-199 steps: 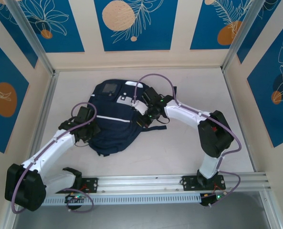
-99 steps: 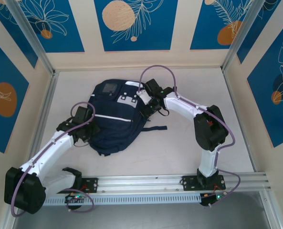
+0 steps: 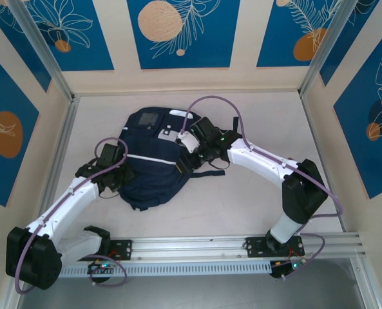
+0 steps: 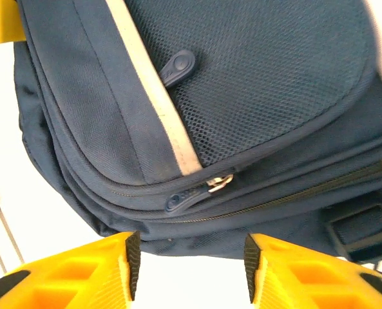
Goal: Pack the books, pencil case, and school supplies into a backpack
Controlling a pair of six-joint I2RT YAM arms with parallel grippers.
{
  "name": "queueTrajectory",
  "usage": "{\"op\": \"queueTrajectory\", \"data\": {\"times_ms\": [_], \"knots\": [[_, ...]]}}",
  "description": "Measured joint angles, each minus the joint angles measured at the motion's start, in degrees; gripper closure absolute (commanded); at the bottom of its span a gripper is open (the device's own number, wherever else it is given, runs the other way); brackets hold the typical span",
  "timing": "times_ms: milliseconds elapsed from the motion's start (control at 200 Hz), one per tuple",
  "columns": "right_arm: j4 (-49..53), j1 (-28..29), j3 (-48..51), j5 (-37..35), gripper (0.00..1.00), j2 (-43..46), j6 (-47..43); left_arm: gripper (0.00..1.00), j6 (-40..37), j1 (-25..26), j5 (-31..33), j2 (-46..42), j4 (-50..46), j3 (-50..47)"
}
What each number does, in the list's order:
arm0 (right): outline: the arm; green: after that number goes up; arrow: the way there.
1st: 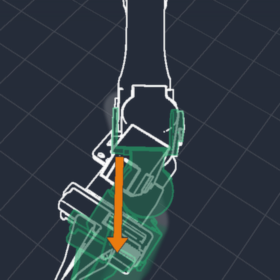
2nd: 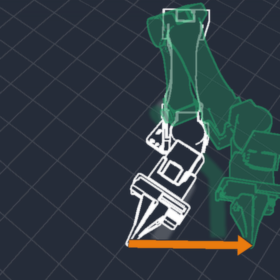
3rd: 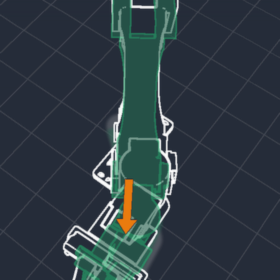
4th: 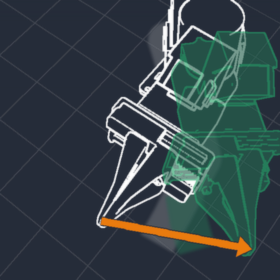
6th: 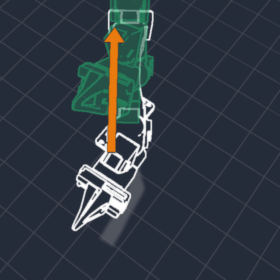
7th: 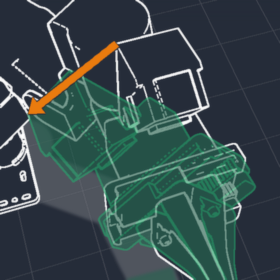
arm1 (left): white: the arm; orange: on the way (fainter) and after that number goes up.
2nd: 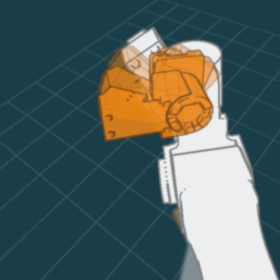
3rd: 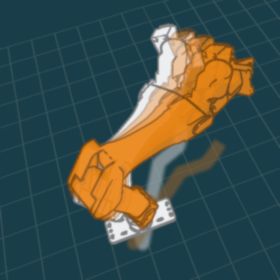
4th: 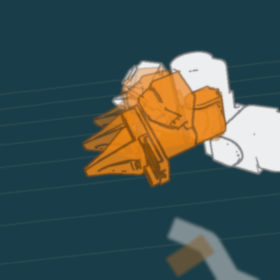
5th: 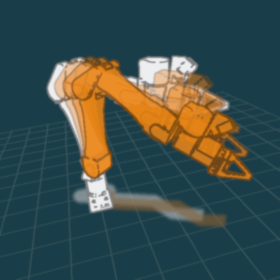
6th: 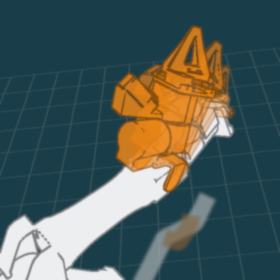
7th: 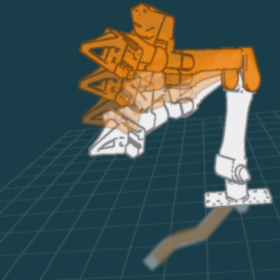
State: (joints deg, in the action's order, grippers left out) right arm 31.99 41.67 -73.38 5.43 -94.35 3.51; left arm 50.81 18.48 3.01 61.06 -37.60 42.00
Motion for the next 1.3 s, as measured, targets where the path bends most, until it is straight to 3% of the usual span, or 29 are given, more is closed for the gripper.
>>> {"op": "queueTrajectory", "data": {"times_ms": [185, 480, 675, 890, 1300], "knots": [[-1.2, 0.2, 0.0, 0.6, 0.54, -2.2, 6.9, 0.66, -1.7, 0.0, 0.2, -1.0, -3.2, 1.2], [-3.6, -0.7, 3.6, 0.7, 0.49, 2.6, 21.4, 0.53, -12.6, 0.6, -0.1, -1.5, -12.6, 12.1], [-5.2, -2.6, 6.9, 2.0, 0.49, 6.4, 28.2, 0.37, -23.3, 6.4, -2.0, 1.0, -12.5, 15.8], [-6.0, -4.9, 9.2, 3.1, 0.47, 7.8, 31.1, 0.36, -40.5, 14.3, -2.4, 5.9, -12.7, 20.5], [-8.1, -8.8, 12.0, 5.6, 0.44, 10.8, 32.5, 0.33, -78.9, 15.7, -5.4, 8.1, -9.2, 17.6]]}}
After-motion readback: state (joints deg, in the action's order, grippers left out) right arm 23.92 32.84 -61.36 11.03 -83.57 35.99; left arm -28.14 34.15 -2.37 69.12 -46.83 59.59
